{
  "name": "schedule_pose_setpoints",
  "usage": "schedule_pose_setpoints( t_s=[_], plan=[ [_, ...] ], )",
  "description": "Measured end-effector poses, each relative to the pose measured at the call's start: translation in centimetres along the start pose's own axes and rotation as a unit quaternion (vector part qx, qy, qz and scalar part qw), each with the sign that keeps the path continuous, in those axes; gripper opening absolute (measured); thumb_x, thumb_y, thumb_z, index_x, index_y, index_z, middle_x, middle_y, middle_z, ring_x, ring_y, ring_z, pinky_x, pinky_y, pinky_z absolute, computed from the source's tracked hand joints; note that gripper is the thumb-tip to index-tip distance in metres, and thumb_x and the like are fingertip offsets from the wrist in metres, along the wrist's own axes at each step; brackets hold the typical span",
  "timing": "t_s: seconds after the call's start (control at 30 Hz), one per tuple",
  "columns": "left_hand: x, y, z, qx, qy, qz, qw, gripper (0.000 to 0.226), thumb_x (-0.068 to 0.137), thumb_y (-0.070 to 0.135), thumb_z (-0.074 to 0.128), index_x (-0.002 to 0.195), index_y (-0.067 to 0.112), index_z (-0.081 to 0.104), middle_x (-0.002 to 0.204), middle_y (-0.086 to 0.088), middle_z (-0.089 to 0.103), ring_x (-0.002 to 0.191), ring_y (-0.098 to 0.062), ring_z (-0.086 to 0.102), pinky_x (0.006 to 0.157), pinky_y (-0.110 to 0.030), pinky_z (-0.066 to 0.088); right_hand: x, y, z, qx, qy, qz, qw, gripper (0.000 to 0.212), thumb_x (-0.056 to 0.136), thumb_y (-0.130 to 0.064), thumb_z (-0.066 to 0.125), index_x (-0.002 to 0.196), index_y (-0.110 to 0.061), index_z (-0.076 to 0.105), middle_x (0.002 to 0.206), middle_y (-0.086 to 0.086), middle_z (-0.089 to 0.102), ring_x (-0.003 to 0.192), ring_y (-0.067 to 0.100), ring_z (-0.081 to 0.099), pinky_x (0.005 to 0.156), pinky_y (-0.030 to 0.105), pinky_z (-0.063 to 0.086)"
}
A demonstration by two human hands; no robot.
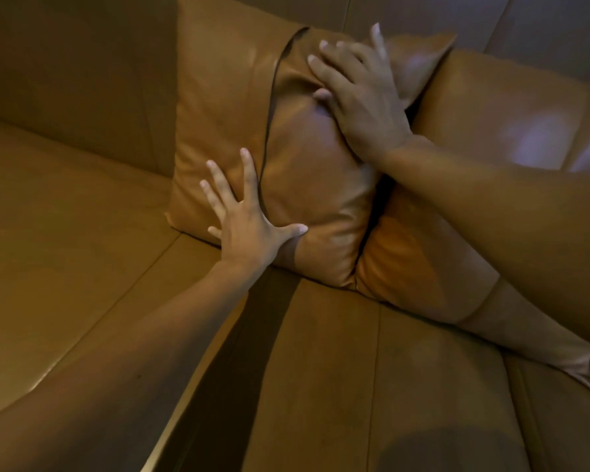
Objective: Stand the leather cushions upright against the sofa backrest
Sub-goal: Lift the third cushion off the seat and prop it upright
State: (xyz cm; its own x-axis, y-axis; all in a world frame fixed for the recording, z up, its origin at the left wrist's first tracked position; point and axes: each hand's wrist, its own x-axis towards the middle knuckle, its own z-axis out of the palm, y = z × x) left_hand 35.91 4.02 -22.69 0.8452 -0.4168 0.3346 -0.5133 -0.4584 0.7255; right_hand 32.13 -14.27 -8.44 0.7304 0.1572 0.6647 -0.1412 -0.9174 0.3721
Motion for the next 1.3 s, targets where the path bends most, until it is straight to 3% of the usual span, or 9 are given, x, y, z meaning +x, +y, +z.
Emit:
schedule_pose_setpoints(
  t_s=[0.17,0.6,1.3],
  plan=[
    [-0.1,-0.4,0.3,0.006,0.005,0.0,1.0,0.138,0.055,0.062,0.085,0.152,0.042,-0.011,0.162,-0.011,-0.022,0.146,-0.043,-0.016,0.09,-0.085,0.027,-1.0,-0.8,0.9,-0.033,0.005,0.033,0.999,0.056,0.105,-0.044,0.025,0.15,-0.013,0.036,0.155,0.019,0.033,0.143,0.033,0.029,0.118,0.057,0.007],
    [-0.1,-0.4,-0.3,0.009,-0.01,0.003,1.0,0.138,0.055,0.061,0.085,0.15,0.045,-0.014,0.162,-0.009,-0.021,0.146,-0.041,-0.016,0.092,-0.082,0.03,-1.0,-1.7,0.1,-0.018,-0.026,0.061,0.998,0.057,0.102,-0.044,0.027,0.148,-0.012,0.038,0.152,0.018,0.039,0.141,0.032,0.032,0.119,0.054,0.006],
    [-0.6,1.0,-1.9,0.028,-0.05,-0.012,0.998,0.135,0.061,0.06,0.083,0.151,0.039,-0.015,0.162,-0.017,-0.016,0.145,-0.05,-0.009,0.102,-0.075,0.023,-1.6,-3.2,-2.0,-0.021,-0.117,0.109,0.987,0.064,0.1,-0.048,0.025,0.152,-0.011,0.026,0.16,0.016,0.025,0.148,0.029,0.015,0.119,0.054,0.001]
  ],
)
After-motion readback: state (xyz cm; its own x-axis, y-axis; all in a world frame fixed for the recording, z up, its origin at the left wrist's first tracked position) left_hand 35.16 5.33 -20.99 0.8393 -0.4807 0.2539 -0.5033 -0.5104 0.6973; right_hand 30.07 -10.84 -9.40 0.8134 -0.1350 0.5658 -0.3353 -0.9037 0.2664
